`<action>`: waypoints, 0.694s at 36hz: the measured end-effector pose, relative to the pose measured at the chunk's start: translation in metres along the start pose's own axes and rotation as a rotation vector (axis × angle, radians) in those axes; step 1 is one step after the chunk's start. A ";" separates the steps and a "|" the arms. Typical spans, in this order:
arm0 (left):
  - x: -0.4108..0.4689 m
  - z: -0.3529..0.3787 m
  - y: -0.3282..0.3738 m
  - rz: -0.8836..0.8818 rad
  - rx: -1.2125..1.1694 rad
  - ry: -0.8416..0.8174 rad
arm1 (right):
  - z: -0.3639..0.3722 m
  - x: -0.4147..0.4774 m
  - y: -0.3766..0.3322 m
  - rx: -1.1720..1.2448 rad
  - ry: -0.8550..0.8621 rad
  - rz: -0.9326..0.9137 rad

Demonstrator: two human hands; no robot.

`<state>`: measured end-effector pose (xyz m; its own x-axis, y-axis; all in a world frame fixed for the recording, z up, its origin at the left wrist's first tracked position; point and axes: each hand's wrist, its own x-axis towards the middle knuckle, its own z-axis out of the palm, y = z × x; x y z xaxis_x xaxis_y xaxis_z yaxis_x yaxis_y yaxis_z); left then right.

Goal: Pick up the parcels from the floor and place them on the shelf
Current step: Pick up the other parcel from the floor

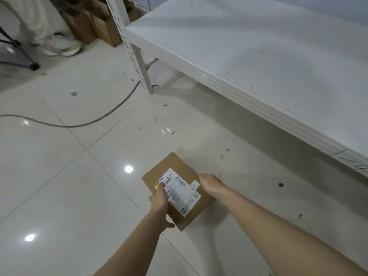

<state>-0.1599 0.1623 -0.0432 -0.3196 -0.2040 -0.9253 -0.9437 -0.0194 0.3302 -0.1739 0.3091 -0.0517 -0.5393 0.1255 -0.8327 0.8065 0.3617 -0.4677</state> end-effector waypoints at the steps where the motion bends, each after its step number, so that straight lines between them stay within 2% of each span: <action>1: 0.001 0.001 0.001 0.007 0.002 -0.002 | 0.001 0.002 0.002 0.010 -0.022 0.008; 5: 0.002 0.000 0.004 0.039 0.031 0.008 | 0.004 0.009 0.014 0.077 -0.054 0.008; 11: -0.022 -0.008 0.014 0.100 0.010 0.003 | -0.014 -0.030 -0.006 0.155 -0.074 0.012; 25: -0.225 -0.057 0.099 0.459 0.037 0.042 | -0.078 -0.223 -0.119 0.357 -0.105 -0.120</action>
<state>-0.1763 0.1507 0.2083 -0.7023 -0.2224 -0.6762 -0.7078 0.1174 0.6966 -0.1686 0.3102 0.2125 -0.6221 -0.0002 -0.7829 0.7827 0.0219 -0.6220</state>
